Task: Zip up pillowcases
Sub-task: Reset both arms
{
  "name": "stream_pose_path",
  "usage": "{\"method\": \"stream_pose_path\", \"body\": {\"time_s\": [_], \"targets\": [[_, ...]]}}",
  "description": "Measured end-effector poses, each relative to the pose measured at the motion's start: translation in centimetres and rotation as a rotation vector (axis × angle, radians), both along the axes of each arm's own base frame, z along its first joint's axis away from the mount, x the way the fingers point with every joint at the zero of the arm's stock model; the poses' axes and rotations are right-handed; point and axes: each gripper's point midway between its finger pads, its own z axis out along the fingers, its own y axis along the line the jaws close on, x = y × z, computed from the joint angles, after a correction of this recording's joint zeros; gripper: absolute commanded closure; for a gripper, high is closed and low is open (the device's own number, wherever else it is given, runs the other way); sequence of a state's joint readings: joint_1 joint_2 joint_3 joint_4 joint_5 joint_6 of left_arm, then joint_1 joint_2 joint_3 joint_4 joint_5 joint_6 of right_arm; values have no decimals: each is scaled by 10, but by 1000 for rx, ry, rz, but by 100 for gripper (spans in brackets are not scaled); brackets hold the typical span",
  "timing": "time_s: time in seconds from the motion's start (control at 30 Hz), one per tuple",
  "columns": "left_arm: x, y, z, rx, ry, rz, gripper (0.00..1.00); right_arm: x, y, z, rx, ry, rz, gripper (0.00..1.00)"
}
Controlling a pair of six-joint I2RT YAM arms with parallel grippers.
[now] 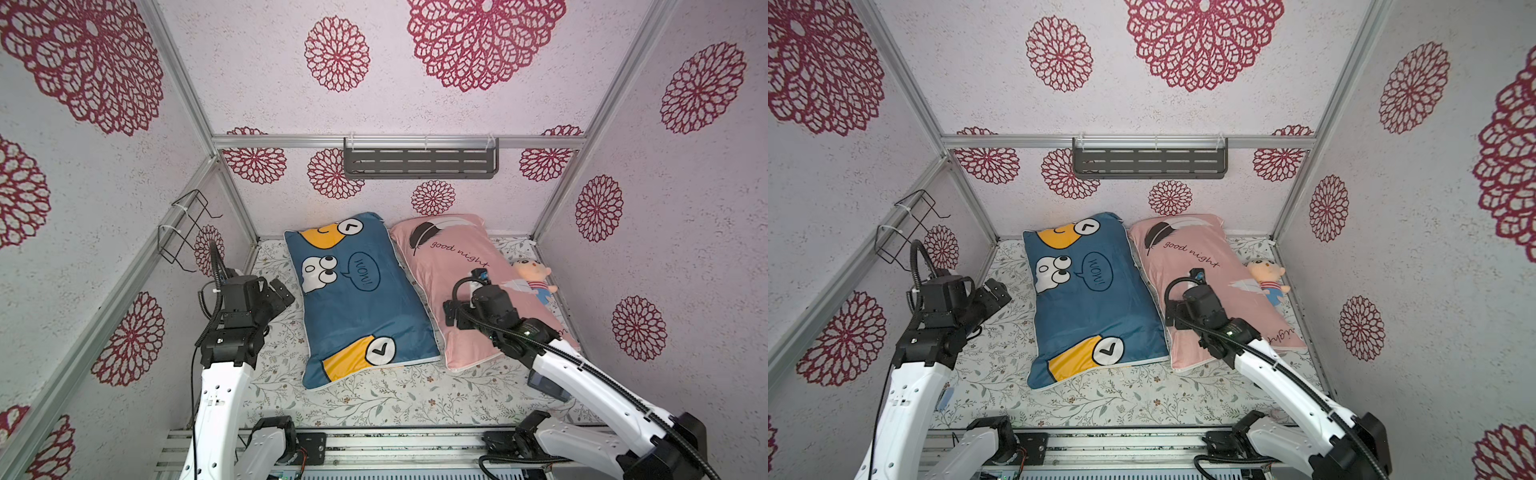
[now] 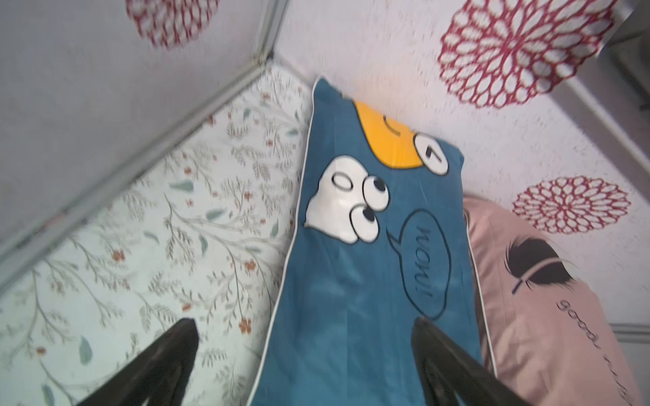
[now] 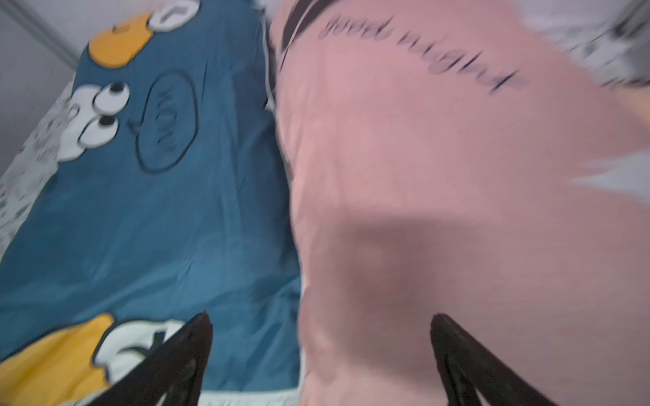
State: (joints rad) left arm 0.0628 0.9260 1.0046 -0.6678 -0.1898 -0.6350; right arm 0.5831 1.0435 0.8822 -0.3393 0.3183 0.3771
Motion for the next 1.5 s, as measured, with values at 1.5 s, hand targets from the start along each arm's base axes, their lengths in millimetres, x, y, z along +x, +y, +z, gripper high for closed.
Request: {"method": "stream_pose_path", "body": {"time_s": [1.5], "targets": [[92, 39, -169, 440, -91, -76, 2, 47, -179, -102, -197, -454, -482, 1]]}}
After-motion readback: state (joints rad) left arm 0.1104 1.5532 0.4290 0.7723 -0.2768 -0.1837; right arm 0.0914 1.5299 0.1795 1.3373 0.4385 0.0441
